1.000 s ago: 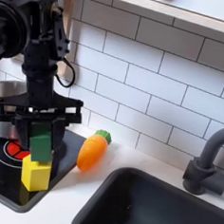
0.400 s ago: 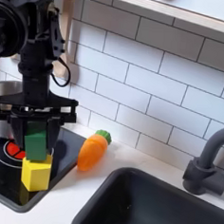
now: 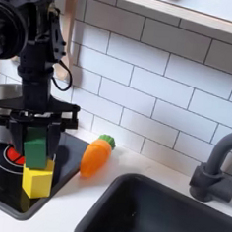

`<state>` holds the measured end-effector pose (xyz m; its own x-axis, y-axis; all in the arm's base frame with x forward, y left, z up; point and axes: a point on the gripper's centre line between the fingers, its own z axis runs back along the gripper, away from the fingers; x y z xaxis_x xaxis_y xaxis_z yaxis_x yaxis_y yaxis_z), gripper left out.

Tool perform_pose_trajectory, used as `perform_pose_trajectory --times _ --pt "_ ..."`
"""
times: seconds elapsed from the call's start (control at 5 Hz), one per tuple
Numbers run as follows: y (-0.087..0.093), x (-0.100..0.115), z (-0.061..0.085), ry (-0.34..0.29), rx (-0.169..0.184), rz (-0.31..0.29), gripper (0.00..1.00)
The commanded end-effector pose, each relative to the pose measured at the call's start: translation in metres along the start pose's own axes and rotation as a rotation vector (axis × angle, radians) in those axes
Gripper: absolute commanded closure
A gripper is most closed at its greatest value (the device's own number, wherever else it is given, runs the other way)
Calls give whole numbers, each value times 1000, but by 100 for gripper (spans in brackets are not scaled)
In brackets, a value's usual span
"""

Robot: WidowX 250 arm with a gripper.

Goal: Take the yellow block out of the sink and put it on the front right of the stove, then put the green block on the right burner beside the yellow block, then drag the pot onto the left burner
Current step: 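Put the green block on the right burner beside the yellow block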

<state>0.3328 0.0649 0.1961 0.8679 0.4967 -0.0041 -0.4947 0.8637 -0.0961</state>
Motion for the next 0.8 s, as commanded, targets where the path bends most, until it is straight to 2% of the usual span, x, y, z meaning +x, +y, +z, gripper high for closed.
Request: perform_pose_trajectory --times 0.0,0.6 --pt "4 -9 -1 4 4 -17 100" --pt "2 -6 -1 -12 3 -3 100"
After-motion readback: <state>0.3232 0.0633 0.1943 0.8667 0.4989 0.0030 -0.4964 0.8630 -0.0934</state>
